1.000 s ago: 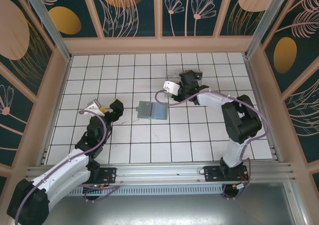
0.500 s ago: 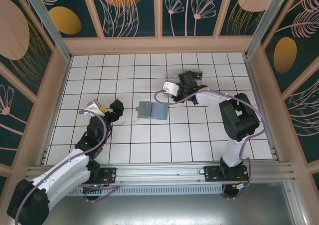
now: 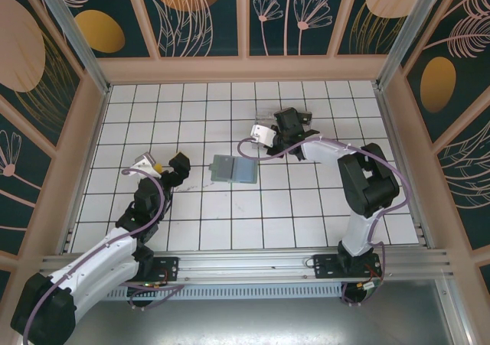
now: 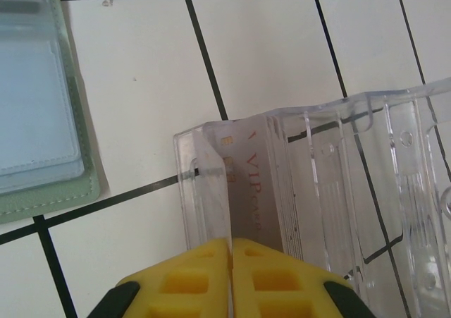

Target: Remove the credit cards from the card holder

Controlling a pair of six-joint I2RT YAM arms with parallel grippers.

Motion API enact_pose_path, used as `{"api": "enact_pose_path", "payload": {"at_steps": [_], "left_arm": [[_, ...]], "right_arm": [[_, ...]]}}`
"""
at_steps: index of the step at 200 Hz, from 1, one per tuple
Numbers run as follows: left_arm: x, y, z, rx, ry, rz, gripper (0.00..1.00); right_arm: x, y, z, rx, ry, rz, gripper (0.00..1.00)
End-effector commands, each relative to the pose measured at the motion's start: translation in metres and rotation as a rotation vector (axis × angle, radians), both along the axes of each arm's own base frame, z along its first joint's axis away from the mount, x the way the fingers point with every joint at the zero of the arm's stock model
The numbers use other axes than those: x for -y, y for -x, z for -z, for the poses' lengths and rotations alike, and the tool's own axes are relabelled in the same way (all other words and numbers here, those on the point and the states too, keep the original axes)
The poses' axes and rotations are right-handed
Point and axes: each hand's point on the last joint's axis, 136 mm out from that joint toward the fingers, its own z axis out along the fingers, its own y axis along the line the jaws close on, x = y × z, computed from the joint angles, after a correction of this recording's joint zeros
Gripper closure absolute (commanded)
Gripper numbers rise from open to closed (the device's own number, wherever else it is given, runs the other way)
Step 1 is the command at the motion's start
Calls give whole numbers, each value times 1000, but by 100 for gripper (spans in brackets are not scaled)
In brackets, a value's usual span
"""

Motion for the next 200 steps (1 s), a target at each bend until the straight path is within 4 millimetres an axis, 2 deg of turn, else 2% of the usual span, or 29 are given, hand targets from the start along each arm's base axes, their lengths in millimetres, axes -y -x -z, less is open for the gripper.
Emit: {"api": "enact_pose_path", "payload": {"at_steps": [1,98,146,168,200], "left_arm": [[0,-3,-10,34,-5,-1,1],[1,-3,-8,28,-6,1,1],[1,-3,-9,29,-9,2,1],[1,-3,-8,29,-10,2,1],[1,-4,-8,27,-9,4,1]], "right_arm": [[2,0,-19,13,-31,-2,94],[11,-3,-17,-3,-32,23,94],[8,-17,-6,-27,-20,56,94],[8,-26,-5,-22,-21,90,85],[5,-30,-5,-13,-17,101,79]]}}
